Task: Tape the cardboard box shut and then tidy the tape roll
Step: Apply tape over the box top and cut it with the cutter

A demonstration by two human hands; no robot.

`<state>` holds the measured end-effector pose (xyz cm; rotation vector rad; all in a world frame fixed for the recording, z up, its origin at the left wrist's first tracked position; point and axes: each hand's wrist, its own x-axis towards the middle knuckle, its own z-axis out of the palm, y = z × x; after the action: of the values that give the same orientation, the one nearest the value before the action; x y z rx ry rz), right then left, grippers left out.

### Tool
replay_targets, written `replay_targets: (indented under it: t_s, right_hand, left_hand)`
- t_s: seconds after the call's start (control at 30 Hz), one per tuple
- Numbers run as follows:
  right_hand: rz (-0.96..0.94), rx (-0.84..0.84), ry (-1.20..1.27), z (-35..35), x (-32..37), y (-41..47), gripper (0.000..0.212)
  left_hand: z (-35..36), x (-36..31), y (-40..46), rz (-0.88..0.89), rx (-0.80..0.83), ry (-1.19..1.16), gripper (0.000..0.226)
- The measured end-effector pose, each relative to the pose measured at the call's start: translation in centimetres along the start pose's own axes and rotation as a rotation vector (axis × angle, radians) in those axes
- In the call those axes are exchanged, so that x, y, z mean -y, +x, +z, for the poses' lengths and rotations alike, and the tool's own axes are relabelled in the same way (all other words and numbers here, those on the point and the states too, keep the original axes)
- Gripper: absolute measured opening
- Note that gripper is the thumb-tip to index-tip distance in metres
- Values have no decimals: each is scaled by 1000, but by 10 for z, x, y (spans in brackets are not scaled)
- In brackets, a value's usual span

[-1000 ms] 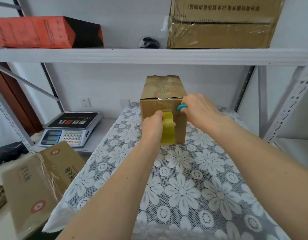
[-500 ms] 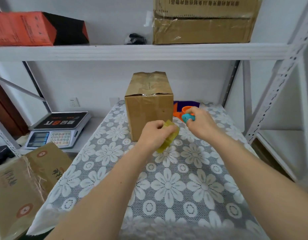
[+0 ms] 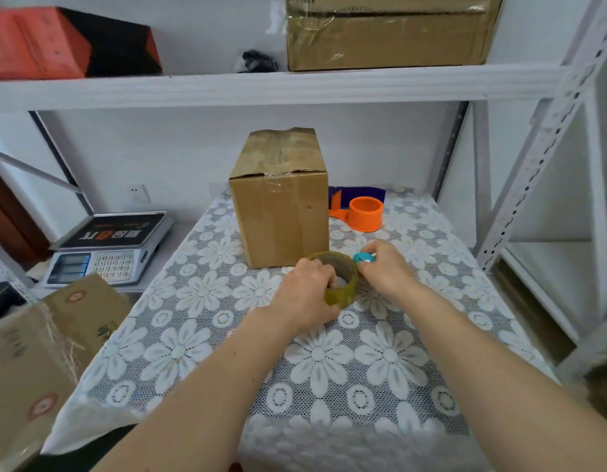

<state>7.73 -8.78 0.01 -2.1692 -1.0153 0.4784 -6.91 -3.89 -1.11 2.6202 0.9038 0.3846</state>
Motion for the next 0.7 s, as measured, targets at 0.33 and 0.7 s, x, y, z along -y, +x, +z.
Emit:
replay_targets:
  t_s: [0.33,0.7]
  right_hand:
    - [61,27,-4,8,-2,5,33]
    - [-224,-291,-126,-3,35,7,33]
  left_hand:
    - [3,3,1,17,3,7,18]
    - [-44,8,4,119,-620,-56,44]
